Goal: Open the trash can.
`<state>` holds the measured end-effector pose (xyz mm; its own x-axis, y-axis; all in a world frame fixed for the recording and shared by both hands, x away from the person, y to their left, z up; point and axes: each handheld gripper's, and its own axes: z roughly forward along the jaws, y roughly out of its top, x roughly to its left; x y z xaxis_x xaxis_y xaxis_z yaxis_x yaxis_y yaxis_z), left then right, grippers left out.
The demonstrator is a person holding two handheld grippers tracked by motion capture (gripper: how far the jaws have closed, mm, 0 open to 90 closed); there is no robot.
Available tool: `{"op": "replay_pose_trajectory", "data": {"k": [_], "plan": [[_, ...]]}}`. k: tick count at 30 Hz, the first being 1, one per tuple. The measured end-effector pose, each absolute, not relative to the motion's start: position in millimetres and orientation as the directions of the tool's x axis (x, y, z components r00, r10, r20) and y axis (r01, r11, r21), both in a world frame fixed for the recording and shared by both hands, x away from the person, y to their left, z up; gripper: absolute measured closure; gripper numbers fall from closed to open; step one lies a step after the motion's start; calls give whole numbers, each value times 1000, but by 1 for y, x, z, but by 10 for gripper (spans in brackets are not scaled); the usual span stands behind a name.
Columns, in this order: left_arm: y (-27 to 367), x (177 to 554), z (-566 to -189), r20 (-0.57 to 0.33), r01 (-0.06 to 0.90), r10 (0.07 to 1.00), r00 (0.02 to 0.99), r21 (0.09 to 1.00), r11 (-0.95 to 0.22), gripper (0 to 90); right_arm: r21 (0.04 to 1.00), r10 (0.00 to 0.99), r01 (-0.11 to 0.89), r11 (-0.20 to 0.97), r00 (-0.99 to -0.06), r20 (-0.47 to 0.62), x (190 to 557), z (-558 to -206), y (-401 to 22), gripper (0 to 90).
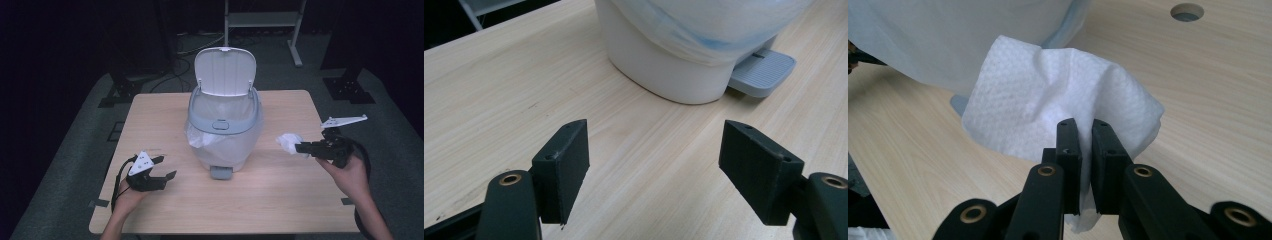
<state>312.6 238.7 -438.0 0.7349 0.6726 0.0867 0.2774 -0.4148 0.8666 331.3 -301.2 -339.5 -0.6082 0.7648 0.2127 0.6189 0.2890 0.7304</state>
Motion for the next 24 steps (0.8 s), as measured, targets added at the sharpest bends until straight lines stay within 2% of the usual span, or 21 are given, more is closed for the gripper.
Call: {"op": "replay_pose_trajectory", "data": {"k": [24], "plan": [[239,314,-440,77,291,677,732,863,-412,253,760,728,563,325,-662,178,336,-278,-286,832]]}}
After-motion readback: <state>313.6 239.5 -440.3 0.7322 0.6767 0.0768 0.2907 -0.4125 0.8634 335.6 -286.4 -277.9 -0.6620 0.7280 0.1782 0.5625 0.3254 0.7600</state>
